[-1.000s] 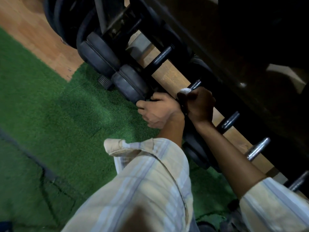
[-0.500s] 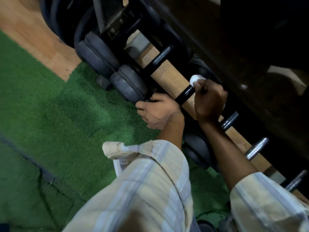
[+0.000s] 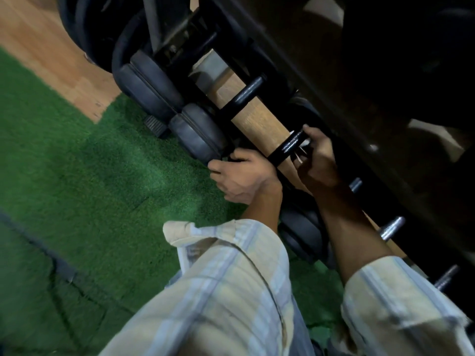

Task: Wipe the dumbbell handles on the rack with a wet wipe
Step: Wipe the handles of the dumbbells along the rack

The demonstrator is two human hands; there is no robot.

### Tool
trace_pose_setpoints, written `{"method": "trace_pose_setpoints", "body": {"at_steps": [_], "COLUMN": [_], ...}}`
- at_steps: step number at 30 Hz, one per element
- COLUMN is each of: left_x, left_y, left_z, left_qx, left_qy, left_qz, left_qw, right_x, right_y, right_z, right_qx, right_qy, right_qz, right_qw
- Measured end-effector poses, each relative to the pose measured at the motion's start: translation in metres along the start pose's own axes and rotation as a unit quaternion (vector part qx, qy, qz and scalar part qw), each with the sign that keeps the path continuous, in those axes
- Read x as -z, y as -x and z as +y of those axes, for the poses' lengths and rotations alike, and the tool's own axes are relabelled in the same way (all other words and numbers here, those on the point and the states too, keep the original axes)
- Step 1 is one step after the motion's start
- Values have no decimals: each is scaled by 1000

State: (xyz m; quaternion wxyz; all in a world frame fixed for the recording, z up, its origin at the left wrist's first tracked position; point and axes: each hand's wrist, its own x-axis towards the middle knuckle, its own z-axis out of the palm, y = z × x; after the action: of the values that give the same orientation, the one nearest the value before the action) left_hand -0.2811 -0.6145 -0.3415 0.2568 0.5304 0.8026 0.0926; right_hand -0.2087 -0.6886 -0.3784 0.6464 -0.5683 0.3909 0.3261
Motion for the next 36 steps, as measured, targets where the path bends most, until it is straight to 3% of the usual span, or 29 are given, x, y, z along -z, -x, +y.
{"method": "trace_pose_setpoints", "body": {"at_steps": [3,7,11,13,15,18,23,25,27,31,33,34,35,36], "left_x": [-2,-3,-1,2,5,12,22,24,24,29,30,28,28,26], "left_y": [-2,-3,-2,-2,0,0,-26,-40,-53,-77,-91,-101,-110,-119], "left_z": [1,0,2,1,0,-2,-14,-22,-28,-19,-4,4,14,24], "left_qx": [8,-3,-8,-2,2,40,75,65,45,29,12,6,5,13], "left_qy": [-5,-12,-1,1,17,61,135,133,114,124,131,134,132,129], "left_qz": [-6,5,8,3,-20,-65,-84,-83,-72,-49,-33,-20,-9,-6], "left_qw": [1000,1000,1000,1000,1000,995,984,985,990,991,991,991,991,992], "right_x": [3,-7,-10,-7,-1,5,-23,-46,-67,-91,-99,-102,-105,-108], "right_y": [-6,0,10,24,37,51,66,64,59,50,47,40,35,29], "right_z": [0,9,18,16,9,0,0,5,14,28,30,33,35,37], "right_qx": [-51,-40,-35,-12,29,123,244,296,363,564,637,651,647,611], "right_qy": [22,157,297,423,535,612,498,490,527,593,580,572,563,556], "right_qz": [-84,-146,-72,-36,-48,-77,-112,-102,-86,-78,-77,-85,-98,-122], "right_qw": [995,976,951,905,843,778,824,814,763,570,502,491,505,550]}}
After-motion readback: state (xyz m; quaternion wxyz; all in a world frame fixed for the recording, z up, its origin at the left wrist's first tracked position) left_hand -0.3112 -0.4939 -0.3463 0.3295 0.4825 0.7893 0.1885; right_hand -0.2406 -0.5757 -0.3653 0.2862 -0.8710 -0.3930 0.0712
